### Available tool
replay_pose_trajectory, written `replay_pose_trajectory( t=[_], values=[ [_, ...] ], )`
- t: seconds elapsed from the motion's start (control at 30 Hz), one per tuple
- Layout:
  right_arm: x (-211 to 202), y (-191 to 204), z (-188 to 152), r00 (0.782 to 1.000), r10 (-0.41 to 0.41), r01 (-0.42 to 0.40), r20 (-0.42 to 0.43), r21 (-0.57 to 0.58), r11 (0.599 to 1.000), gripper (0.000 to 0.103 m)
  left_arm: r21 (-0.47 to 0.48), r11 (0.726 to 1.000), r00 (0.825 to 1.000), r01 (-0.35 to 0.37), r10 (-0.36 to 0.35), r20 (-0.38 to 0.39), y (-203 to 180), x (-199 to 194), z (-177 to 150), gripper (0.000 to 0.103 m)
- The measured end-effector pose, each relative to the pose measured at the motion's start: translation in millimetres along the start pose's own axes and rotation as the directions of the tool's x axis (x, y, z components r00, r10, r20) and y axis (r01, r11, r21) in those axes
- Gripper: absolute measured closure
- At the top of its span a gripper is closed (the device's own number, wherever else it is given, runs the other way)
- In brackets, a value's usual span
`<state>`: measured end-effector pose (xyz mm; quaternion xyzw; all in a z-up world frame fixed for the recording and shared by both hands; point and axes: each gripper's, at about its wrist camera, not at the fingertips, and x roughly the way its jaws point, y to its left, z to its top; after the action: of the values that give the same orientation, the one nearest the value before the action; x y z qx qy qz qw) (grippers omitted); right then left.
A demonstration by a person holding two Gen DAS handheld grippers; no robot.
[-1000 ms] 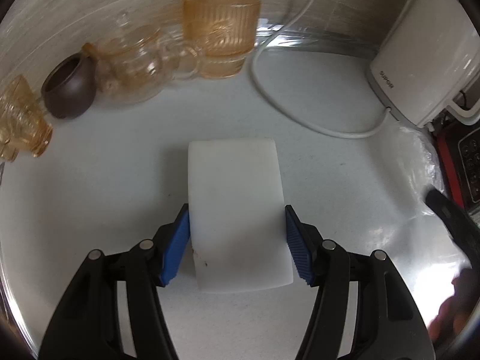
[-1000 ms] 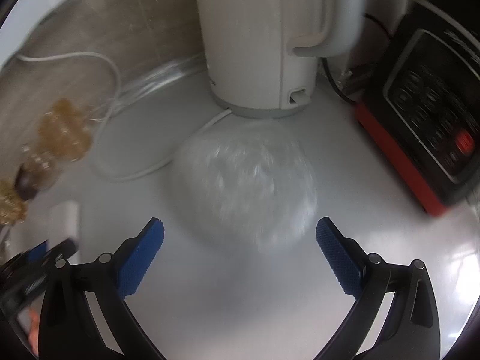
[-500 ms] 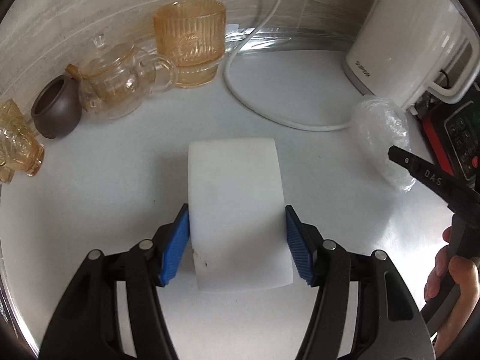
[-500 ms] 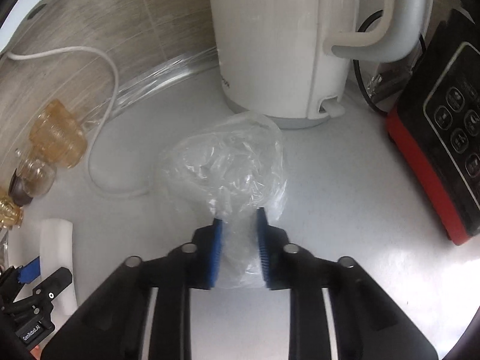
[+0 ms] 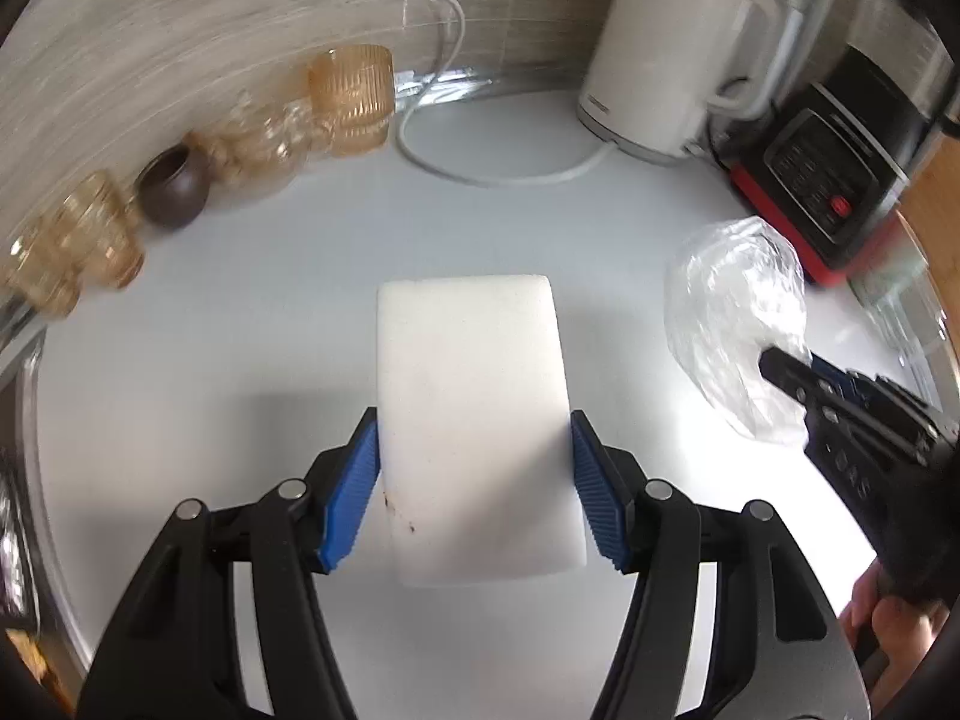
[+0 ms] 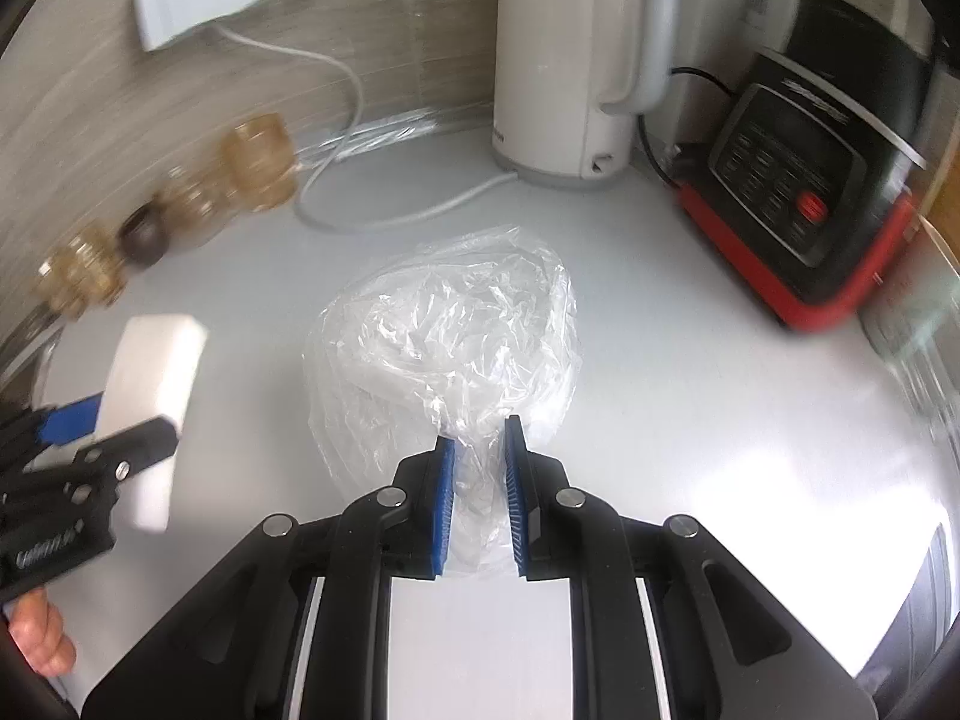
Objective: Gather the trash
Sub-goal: 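Carry the white sponge and plastic bag over the green basket with both grippers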
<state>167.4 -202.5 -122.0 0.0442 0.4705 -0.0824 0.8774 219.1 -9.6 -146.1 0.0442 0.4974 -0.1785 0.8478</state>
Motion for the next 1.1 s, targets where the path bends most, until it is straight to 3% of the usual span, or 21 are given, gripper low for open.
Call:
replay_pose_trajectory(
  t=[0.3,0.67,0.87,1.1],
  values=[
    [-83,1,-101,0.995,0.085,-0.086,-0.050,-0.012,0.996,0.087,0.014,1.000,1.000,0.003,-0.003,-0.031,-34,-63,-100,0.044],
    [-141,-9,-199,0.981,0.152,-0.161,-0.125,-0.073,0.984,0.086,0.072,0.997,0.997,0.027,-0.021,-0.074,-87,-108,-211,0.044],
    [-155,-26,-226,0.976,0.155,-0.173,-0.151,-0.116,0.978,0.086,0.082,0.996,0.995,0.044,-0.036,-0.097,-111,-111,-251,0.044],
    [-167,-40,-243,0.977,0.152,-0.176,-0.152,-0.156,0.972,0.085,0.103,0.994,0.988,0.022,-0.005,-0.155,-135,-94,-284,0.044]
  ],
)
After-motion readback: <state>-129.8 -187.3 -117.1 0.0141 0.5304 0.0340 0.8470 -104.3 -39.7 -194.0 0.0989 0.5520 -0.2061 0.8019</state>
